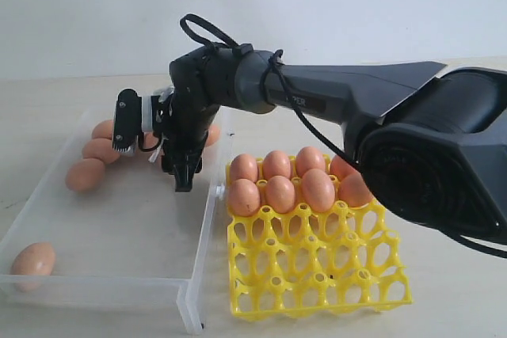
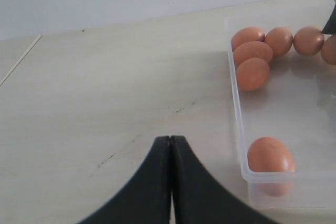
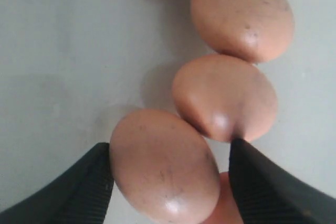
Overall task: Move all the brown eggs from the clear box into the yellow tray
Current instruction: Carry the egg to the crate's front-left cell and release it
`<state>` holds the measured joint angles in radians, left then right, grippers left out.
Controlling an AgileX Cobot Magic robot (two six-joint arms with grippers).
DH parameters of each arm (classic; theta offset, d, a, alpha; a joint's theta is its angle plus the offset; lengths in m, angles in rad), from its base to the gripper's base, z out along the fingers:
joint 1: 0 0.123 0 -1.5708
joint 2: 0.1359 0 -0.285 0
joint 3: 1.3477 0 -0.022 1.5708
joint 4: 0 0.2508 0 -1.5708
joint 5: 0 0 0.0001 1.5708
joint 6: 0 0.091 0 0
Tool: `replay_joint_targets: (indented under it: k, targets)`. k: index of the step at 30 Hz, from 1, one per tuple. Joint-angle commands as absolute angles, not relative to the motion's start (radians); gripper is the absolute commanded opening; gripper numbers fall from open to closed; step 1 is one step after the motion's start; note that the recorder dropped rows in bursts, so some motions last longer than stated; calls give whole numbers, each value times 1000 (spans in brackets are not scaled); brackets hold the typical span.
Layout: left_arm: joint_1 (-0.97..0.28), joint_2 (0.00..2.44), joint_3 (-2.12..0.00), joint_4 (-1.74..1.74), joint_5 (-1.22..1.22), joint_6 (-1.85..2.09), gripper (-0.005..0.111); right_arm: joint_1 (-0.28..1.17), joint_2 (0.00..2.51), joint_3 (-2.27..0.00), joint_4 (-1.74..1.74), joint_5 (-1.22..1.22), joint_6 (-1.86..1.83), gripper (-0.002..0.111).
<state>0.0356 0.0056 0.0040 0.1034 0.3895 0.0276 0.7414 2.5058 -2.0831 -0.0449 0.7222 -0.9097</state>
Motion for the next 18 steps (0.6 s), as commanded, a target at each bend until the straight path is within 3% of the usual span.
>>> replay_joint_targets:
  k: [1,6,13,15,18]
  targets:
    - [28,0,0,101,380,22,0,737,2517,-2089,-12,715,-916,54]
    - [28,0,0,101,380,24,0,737,2511,-2089,0,799,-885,1]
    - [28,0,0,101,380,22,0,739,2368,-2058,36,685,-460,0]
    - [28,0,0,101,380,22,0,739,2240,-1935,38,557,-379,0]
    - [28,0,0,101,380,22,0,737,1970,-1511,31,179,-234,0]
